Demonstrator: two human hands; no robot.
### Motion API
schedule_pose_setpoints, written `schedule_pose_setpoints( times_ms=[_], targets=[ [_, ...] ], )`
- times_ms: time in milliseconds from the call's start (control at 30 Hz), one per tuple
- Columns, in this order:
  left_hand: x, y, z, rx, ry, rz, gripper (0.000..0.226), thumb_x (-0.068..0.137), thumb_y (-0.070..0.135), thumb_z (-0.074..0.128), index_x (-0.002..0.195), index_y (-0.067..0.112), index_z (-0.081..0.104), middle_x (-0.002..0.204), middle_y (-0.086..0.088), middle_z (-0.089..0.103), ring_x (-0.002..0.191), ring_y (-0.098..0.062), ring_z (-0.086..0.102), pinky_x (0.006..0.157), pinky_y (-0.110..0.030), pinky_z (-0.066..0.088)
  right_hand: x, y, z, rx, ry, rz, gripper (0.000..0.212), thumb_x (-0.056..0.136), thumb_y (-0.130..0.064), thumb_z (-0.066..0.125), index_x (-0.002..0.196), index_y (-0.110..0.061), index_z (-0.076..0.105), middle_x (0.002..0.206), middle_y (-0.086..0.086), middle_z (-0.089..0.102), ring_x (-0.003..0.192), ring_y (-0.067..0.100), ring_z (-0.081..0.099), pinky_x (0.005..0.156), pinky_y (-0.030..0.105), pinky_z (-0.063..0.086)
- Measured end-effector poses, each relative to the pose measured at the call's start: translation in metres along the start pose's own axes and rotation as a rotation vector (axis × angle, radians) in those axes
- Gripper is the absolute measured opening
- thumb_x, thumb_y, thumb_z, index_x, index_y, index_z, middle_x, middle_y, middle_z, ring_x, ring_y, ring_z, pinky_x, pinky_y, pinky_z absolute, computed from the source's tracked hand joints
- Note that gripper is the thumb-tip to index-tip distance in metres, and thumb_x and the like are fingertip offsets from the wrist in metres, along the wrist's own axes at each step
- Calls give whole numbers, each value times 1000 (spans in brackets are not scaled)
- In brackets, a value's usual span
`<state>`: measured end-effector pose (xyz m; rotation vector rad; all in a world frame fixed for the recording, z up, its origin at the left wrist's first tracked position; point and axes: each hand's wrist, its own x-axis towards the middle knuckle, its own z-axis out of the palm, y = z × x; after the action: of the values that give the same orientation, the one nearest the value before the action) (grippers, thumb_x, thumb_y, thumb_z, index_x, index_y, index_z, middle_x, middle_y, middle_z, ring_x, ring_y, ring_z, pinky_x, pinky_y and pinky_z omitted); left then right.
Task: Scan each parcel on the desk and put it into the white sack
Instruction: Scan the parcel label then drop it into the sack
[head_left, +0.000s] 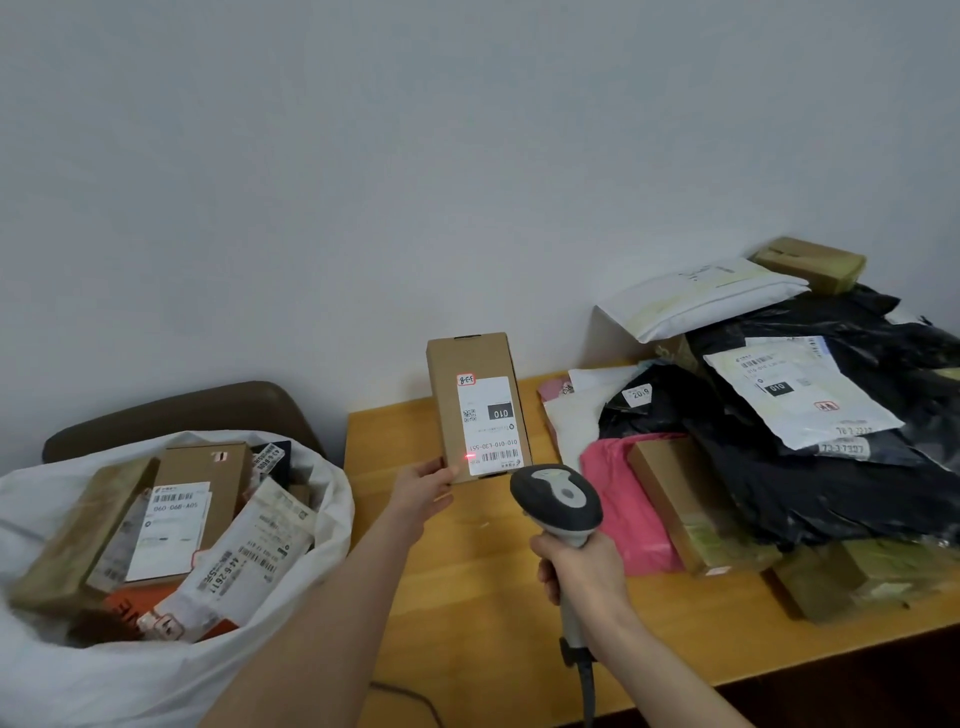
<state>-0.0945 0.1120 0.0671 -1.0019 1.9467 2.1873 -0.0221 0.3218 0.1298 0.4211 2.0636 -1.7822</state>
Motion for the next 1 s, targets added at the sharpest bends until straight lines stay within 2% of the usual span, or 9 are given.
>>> schedule_pose_setpoints(
  times_ms=[133, 400, 533, 633, 733, 833, 900, 1000],
  targets=[
    [0, 0, 0, 14, 2, 3, 47, 88, 7, 65, 132, 0, 50, 112, -10, 61, 108, -26, 57, 95, -39, 48, -3, 1, -2, -4, -8, 4, 16, 79, -4, 64, 63, -2, 61, 51, 6, 58, 43, 16, 49, 46, 26, 41],
    [-3, -2, 3, 24, -4, 2, 50, 89, 6, 64, 135, 1, 47, 120, -12, 61, 115, -28, 56, 97, -39, 48, -4, 2, -7, -45, -29, -8, 21, 78, -5, 63, 58, -4, 59, 51, 7, 57, 42, 17, 47, 47, 26, 40],
    [-9, 0, 1, 19, 4, -3, 49, 88, 7, 65, 134, 1, 48, 116, -10, 62, 107, -25, 59, 94, -38, 50, 3, -3, -5, 1, -56, -26, 18, 81, -5, 64, 63, -4, 60, 51, 6, 57, 41, 15, 48, 46, 25, 41],
    [-17, 4, -15, 21, 18, 7, 48, 88, 10, 66, 132, 3, 50, 111, -8, 64, 102, -23, 61, 88, -35, 51, 15, -13, 8, 46, -95, -63, 9, 84, -5, 66, 75, -3, 64, 53, 5, 60, 44, 14, 52, 50, 27, 44],
    [-26, 7, -53, 51, 89, 13, 51, 89, 13, 66, 135, 4, 49, 119, -10, 63, 105, -23, 62, 80, -30, 54, 30, -23, 37, 20, -143, -87, 6, 86, -8, 66, 84, -2, 65, 58, 6, 64, 47, 13, 53, 53, 27, 47],
    [-42, 12, -109, 175, 184, 65, 44, 92, 16, 61, 134, 8, 50, 122, -7, 62, 97, -15, 62, 68, -20, 51, 37, -27, 80, 7, -223, -77, 6, 85, -9, 66, 82, -5, 64, 62, 7, 64, 50, 14, 53, 55, 28, 47],
    [-51, 15, -155, 259, 235, 104, 41, 92, 15, 60, 132, 10, 52, 120, -5, 64, 96, -13, 61, 70, -20, 50, 38, -26, 112, -1, -259, -50, 6, 86, -8, 65, 82, -4, 63, 63, 9, 63, 51, 16, 53, 55, 29, 47],
    [-55, 21, -232, 462, 339, 120, 46, 89, 16, 63, 133, 12, 53, 118, -1, 63, 104, -18, 61, 87, -33, 52, 40, -21, 163, 20, -286, 14, 12, 87, -6, 63, 75, -3, 62, 59, 9, 60, 50, 19, 50, 56, 33, 44]
  ],
)
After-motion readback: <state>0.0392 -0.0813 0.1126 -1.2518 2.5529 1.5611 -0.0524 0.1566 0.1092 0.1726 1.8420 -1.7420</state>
